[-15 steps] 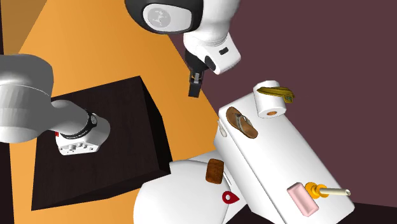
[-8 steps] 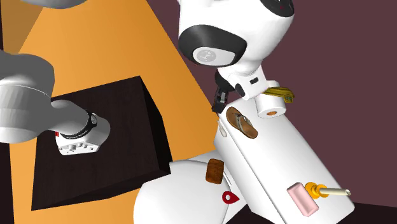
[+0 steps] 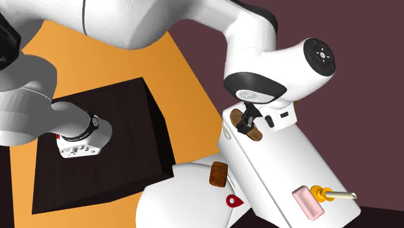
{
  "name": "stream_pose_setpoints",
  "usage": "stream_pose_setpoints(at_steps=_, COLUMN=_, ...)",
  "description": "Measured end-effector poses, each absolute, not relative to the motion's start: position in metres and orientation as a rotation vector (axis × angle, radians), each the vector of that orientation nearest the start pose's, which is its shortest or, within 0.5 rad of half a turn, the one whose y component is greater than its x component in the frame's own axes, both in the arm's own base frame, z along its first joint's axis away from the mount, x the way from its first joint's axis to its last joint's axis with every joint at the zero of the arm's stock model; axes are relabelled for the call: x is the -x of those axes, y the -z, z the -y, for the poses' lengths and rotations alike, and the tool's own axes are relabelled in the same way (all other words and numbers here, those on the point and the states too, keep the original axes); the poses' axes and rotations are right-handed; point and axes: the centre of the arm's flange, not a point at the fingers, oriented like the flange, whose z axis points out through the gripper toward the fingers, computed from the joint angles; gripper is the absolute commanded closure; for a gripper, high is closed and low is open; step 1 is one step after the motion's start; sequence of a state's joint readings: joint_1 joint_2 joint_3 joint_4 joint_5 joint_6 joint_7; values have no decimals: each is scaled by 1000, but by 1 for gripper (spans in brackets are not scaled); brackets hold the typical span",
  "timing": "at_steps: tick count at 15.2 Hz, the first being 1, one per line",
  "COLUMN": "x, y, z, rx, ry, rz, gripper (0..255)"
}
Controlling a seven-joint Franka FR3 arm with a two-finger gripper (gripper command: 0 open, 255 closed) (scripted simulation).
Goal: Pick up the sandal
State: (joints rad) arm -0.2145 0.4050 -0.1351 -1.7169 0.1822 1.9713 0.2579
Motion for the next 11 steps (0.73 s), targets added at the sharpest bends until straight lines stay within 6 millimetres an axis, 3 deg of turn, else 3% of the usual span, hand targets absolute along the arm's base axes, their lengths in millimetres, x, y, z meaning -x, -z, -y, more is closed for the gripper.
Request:
stream_pose_setpoints(at_steps=3, x=-624, y=-328, z=218, rx=2820, ry=-213, rz=-1056, gripper=0)
stream_pose_setpoints(at_steps=10, x=-627, y=-291, z=220, rx=2816, ry=-213, rz=-1063, gripper=0)
stream_pose_setpoints(at_steps=11, x=-627, y=-290, z=220, rx=2816, ry=-213, rz=-1063, gripper=255)
